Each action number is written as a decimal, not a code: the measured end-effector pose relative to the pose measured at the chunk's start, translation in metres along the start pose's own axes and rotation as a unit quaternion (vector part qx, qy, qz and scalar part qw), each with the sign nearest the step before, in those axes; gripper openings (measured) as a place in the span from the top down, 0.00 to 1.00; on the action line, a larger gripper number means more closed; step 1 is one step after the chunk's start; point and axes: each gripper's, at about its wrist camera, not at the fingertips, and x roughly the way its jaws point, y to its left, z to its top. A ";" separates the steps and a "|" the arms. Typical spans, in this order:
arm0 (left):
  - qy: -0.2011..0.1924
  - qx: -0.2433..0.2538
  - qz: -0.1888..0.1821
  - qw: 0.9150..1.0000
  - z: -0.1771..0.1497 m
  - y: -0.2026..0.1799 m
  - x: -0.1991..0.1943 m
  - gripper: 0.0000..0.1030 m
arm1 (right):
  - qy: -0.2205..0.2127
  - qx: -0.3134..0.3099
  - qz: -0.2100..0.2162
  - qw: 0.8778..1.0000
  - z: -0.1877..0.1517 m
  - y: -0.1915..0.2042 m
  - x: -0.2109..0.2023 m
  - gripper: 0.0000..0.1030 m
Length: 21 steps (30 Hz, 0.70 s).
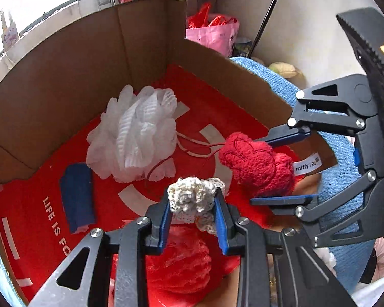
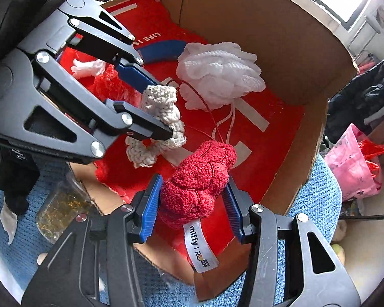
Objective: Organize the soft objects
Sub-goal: 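Open the left tool to drop the scrunchie while the right tool releases the red sock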
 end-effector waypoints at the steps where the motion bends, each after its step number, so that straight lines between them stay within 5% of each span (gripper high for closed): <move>1: 0.001 0.002 0.001 1.000 0.001 0.000 0.002 0.69 | 0.001 0.001 0.006 1.000 0.001 -0.001 0.002 0.56; 15: 0.016 0.034 0.010 0.999 0.012 -0.013 0.017 0.68 | 0.013 -0.021 -0.007 1.000 0.002 0.004 0.013 0.55; 21: 0.017 0.035 0.014 0.999 0.014 -0.017 0.021 0.55 | 0.018 -0.027 -0.018 0.999 0.003 0.014 0.017 0.54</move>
